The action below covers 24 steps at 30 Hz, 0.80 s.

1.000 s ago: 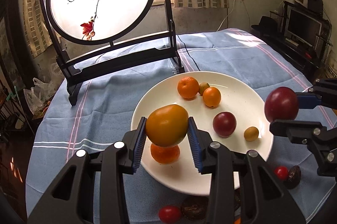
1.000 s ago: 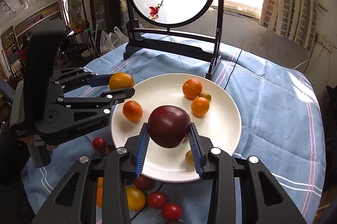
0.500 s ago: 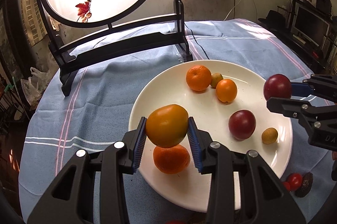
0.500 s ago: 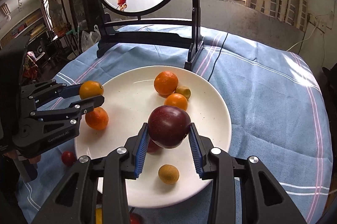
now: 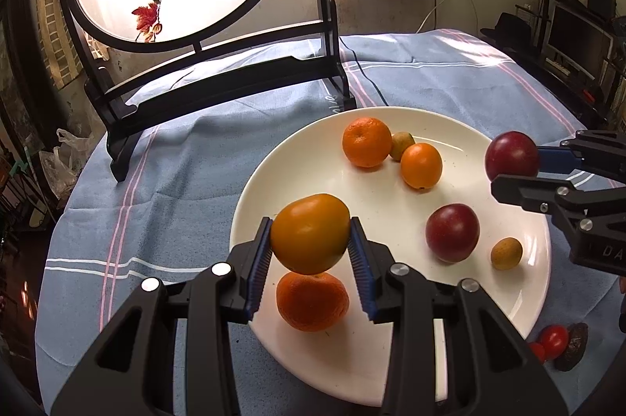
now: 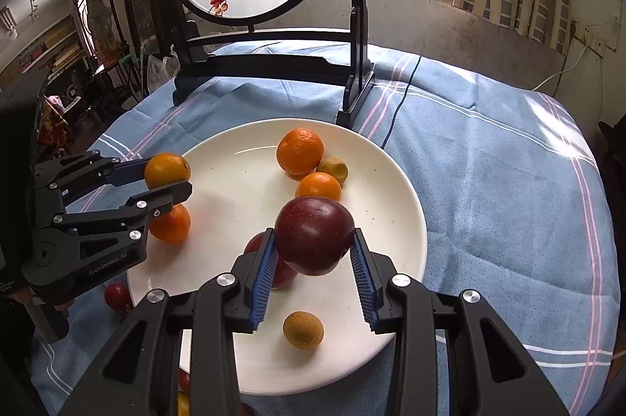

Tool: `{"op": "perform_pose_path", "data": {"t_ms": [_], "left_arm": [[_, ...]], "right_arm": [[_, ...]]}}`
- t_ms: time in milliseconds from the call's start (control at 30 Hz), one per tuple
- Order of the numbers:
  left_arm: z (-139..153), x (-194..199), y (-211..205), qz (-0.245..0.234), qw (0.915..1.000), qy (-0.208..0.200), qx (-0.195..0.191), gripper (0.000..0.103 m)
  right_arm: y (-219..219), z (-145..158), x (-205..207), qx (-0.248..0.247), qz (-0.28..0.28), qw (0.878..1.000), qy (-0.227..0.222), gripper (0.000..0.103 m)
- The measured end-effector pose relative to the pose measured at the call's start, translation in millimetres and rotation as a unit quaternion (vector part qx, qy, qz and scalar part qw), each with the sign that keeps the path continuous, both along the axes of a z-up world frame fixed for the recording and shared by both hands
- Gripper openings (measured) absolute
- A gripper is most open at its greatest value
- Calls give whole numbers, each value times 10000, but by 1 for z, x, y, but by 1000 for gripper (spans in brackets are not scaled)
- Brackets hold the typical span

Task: Organize fruits
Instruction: 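Set both fruits on the white plate and open both tools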

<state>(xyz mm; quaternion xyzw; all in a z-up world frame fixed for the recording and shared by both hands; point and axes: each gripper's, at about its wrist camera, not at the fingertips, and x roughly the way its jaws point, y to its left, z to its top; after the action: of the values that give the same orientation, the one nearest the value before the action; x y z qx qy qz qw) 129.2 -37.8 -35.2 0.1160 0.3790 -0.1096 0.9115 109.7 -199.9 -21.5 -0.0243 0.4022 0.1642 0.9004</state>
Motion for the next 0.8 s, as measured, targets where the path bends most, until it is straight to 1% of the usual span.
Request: {"op": "perform_pose_path", "data": {"t_ms": [433, 467, 500, 533, 567, 600, 633, 733, 800], "left_arm": [[-7, 8, -3, 51, 9999, 78, 81, 38], [-7, 9, -3, 58, 9999, 83, 84, 38], [-8, 10, -4, 60, 9999, 88, 103, 38], [-8, 11, -4, 59, 9999, 88, 107, 41], [-7, 10, -3, 58, 9999, 56, 89, 46], [-5, 9, -2, 60, 10000, -8, 64, 55], [-2, 7, -1, 79, 9999, -83, 58, 56], [8, 1, 6, 75, 9999, -135, -42, 56], [17, -7, 12, 66, 9997, -230, -98, 56]], "right_arm": [[4, -4, 9, -3, -19, 10000, 60, 38], [3, -5, 10, -1, -53, 10000, 56, 40], [2, -5, 11, 22, -73, 9999, 71, 40], [2, -6, 12, 43, -66, 9999, 93, 40], [1, -4, 11, 60, -97, 9999, 52, 43], [-1, -2, 10, 84, -130, 9999, 2, 44], [-2, 2, 8, 137, -121, 9998, -29, 44], [-6, 17, -3, 215, -107, 9995, -198, 44], [-7, 28, -18, 296, -28, 9991, -299, 44]]}}
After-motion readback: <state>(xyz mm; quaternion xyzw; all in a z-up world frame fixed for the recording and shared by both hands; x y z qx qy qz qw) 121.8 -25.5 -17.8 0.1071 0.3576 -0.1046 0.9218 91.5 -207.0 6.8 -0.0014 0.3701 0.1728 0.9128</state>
